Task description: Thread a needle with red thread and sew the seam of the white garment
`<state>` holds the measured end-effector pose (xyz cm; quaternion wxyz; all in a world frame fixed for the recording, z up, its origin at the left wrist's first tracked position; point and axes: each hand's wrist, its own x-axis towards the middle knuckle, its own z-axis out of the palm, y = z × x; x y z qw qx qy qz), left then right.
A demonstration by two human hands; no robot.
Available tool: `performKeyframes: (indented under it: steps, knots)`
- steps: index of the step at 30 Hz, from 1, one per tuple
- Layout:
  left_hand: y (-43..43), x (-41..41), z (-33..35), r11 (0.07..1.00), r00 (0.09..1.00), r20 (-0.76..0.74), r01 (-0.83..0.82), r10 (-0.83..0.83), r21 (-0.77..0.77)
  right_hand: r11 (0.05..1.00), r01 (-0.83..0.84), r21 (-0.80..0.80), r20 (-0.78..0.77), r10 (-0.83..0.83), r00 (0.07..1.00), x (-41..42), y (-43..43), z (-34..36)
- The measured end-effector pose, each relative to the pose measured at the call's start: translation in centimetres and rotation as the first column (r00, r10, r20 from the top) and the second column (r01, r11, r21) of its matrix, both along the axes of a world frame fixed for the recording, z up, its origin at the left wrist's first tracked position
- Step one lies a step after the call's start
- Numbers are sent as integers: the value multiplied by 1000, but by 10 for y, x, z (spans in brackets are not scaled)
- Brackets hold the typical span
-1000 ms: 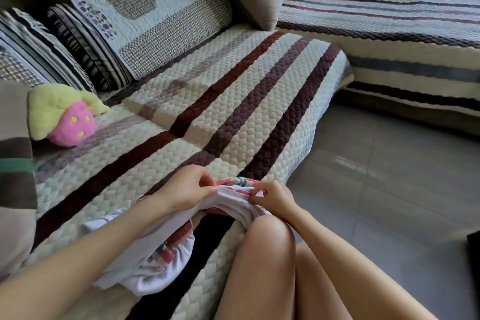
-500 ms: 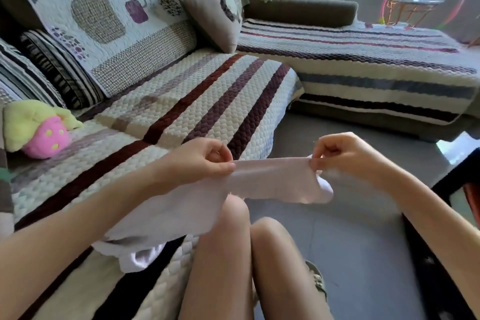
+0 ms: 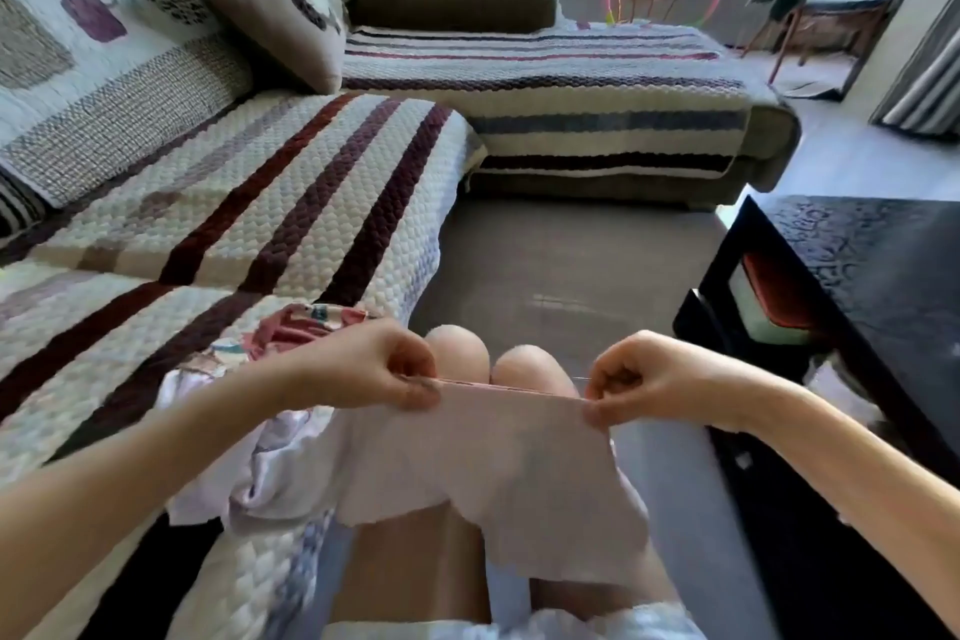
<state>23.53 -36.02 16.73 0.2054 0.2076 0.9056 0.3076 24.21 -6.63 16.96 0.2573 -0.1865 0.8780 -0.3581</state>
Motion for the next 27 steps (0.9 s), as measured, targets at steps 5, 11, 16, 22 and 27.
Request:
performKeyframes:
  steps: [5, 11, 16, 22, 27]
  knots:
    - [25, -25, -24, 996, 995, 61, 76, -73, -44, 990, 141, -27, 63, -139, 988, 0, 14, -24]
    - [97, -50, -41, 978, 970, 135, 191, -202, 89, 973, 220, -66, 126, -210, 970, -16, 36, -33]
    - [145, -57, -49, 933, 978, 84, 154, -191, 326, 977, 201, -76, 149, -188, 971, -32, 46, -37]
    - [147, -67, -63, 927, 940, 302, 34, -156, 374, 981, 159, -115, 239, -128, 962, -38, 56, -52]
    - [150, -67, -64, 951, 923, 336, 86, -188, 297, 963, 195, -188, 267, -141, 953, -33, 65, -59]
